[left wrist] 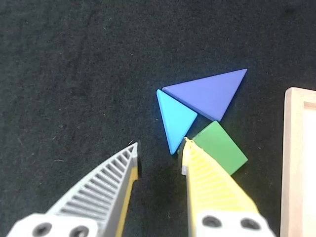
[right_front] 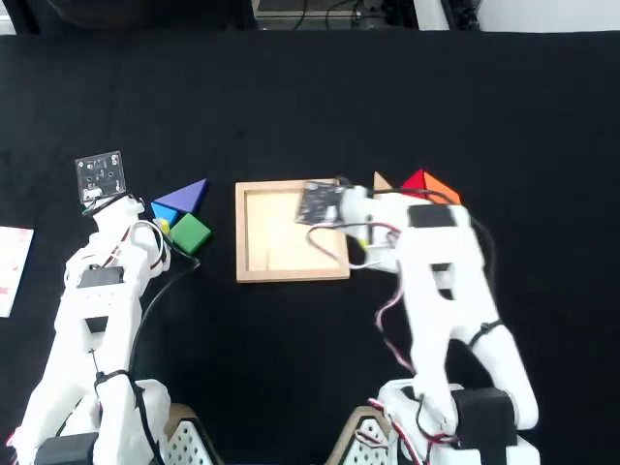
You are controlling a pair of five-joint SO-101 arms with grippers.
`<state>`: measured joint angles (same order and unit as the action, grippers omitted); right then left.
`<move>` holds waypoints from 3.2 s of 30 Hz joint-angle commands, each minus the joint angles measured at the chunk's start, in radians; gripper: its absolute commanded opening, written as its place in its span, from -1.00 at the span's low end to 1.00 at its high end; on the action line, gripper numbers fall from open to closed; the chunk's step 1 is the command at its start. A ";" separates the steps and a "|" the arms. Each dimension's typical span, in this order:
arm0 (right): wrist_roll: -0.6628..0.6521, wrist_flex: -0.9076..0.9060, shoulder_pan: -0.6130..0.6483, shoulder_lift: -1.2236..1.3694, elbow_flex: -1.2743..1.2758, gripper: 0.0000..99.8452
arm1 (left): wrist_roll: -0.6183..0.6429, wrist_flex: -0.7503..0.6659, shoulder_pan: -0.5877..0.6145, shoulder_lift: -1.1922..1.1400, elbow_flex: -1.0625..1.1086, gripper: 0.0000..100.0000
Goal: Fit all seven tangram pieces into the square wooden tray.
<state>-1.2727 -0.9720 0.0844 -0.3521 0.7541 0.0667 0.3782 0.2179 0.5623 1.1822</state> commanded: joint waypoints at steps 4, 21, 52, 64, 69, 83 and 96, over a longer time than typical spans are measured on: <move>-0.094 0.034 0.247 -0.015 -0.042 -0.76 | 0.003 -0.017 -0.001 0.002 -0.008 -0.70; -0.270 0.043 0.367 0.051 -0.061 -0.76 | 0.003 -0.015 -0.001 0.002 -0.007 -0.70; 0.824 0.040 0.229 -0.547 0.275 -0.98 | 0.011 0.247 -0.111 -0.468 -0.541 -0.76; 0.864 0.230 0.229 -0.547 0.469 -0.98 | 0.003 0.115 -0.145 -0.465 -0.535 -0.76; 0.859 0.278 0.227 -0.545 0.510 -0.98 | 0.003 0.080 -0.154 -0.526 -0.568 -0.76; 0.859 0.290 0.226 -0.545 0.519 -0.98 | -0.009 0.222 -0.154 -0.713 -0.756 -0.76; 0.859 0.288 0.226 -0.545 0.521 -0.98 | -0.184 0.232 -0.136 -0.724 -0.746 -0.72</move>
<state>-0.4181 -0.6989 0.3145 -0.8784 1.2774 -0.0713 0.5946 0.0706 -0.1680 0.4764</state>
